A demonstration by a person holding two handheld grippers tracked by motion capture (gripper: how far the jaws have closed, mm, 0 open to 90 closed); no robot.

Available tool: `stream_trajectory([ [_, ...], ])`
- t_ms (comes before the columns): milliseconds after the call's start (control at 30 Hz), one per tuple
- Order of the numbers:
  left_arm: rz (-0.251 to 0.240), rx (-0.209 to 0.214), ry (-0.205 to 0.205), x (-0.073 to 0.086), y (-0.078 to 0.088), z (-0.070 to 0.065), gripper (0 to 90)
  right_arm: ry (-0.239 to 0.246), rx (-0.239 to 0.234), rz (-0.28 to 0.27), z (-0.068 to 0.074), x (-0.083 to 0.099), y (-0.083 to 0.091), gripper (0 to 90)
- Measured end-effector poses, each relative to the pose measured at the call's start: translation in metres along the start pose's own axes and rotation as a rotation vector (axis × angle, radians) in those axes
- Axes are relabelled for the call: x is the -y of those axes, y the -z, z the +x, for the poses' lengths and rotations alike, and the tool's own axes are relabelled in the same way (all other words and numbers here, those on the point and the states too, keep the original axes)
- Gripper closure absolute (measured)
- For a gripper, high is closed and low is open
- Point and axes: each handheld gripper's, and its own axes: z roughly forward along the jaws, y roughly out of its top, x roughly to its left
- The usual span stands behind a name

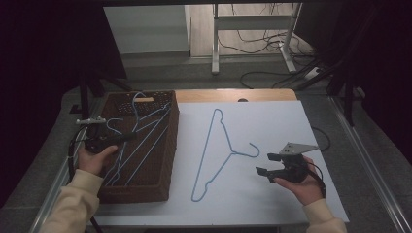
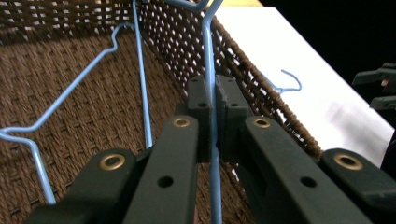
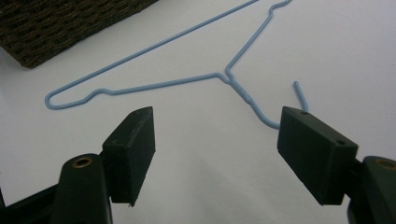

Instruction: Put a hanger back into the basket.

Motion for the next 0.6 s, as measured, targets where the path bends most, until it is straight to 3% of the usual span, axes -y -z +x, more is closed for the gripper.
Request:
stream_trajectory([
  [233,0.042,-0.026,0.013,0.002,-0.008,0.004,86.0,0.000,0.003,-0.001,0.000,0.000,0.001,28.0],
  [333,0.070,-0.042,0.044,0.003,-0.010,0.009,85.8,-0.001,0.004,0.000,0.000,0.000,0.001,28.0],
  [400,0.097,-0.059,0.092,0.004,-0.012,0.015,85.2,0.002,0.007,0.001,0.000,0.000,0.001,28.0],
  [500,0.121,-0.163,0.121,0.006,-0.012,0.020,81.0,0.007,0.009,0.000,0.000,0.000,0.002,27.8],
  [600,0.104,-0.231,0.122,0.005,-0.009,0.021,71.2,0.003,0.011,0.000,-0.001,0.000,0.003,27.6],
])
